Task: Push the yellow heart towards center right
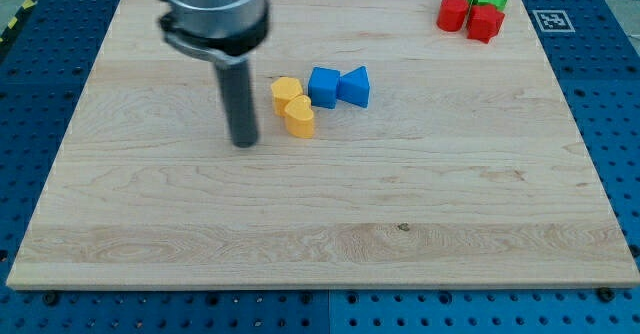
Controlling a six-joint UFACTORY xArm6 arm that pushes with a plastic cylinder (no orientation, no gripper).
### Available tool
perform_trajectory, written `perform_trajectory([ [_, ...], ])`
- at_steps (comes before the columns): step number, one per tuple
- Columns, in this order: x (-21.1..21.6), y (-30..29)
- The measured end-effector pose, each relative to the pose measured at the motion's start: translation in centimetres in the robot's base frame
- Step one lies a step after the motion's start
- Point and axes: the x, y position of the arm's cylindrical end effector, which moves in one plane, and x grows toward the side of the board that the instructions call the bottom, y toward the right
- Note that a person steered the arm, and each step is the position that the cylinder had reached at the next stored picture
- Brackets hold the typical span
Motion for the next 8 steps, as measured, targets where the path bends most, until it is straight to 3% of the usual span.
perform_trajectory([
  [1,-3.7,2.0],
  [2,-3.9,9.1],
  [3,-1.4,12.1],
  [5,1.0,8.7],
  [6,4.1,11.6],
  [8,3.5,18.6],
])
